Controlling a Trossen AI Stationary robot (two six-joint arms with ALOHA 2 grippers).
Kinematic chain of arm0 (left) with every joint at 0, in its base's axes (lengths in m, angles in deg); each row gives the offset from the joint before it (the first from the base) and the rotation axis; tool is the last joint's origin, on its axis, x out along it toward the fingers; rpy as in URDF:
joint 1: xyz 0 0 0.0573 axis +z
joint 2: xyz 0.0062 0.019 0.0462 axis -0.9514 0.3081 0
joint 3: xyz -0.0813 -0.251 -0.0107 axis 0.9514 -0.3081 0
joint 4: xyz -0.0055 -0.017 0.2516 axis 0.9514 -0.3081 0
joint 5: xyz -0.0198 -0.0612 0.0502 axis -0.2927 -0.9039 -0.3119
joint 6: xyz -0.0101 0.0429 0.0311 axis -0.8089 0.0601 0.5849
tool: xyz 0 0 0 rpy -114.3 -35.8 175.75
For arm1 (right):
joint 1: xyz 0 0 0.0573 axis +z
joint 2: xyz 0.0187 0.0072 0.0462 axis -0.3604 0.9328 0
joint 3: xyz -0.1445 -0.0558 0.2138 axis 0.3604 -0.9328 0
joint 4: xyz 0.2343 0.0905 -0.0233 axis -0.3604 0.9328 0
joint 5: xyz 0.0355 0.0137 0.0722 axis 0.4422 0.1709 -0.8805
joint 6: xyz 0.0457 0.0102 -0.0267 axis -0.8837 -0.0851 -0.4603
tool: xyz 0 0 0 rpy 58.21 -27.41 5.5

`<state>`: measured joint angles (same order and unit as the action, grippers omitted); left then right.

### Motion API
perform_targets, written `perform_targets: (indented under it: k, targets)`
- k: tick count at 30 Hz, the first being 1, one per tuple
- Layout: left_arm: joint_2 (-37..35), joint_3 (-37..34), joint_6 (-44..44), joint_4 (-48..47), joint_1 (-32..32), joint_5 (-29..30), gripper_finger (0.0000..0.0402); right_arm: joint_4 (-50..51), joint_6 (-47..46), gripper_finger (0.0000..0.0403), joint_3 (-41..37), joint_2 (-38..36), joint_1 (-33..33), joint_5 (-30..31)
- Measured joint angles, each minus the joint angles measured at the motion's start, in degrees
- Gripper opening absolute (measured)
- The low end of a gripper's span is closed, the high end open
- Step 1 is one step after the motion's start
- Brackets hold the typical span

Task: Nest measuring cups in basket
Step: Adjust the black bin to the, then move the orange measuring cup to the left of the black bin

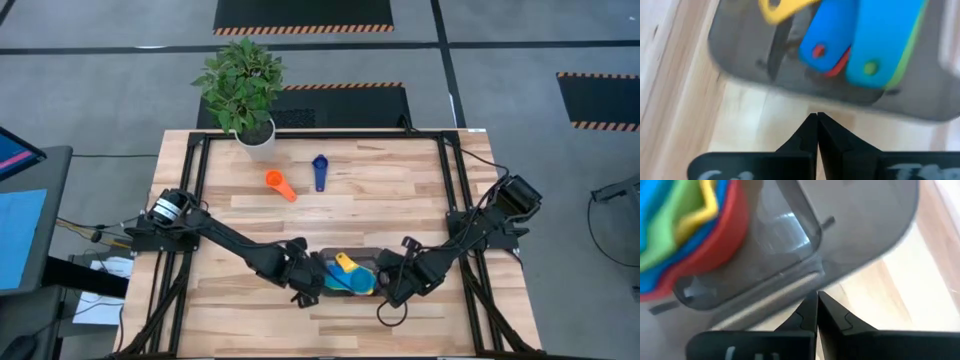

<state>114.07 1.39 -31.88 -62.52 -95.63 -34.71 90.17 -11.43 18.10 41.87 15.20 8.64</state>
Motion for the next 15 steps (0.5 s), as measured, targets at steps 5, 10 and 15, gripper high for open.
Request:
perform_targets:
  k: [5,10,15]
  targets:
    - [0.00,0.02,-2.63,-6.69,0.13,0.74,0.0000,3.46,-0.18,0.0016,0.00,0.00,-0.01,-0.27]
    - [-0.04,0.02,-2.25,-13.39,0.36,3.24,0.0000,6.88,-0.61,0.0013,0.02,-0.09,-0.03,-0.47]
    - [-0.15,0.02,-5.57,-23.97,1.38,3.93,0.0000,16.41,-8.81,0.0026,0.46,-1.02,-0.10,-2.13]
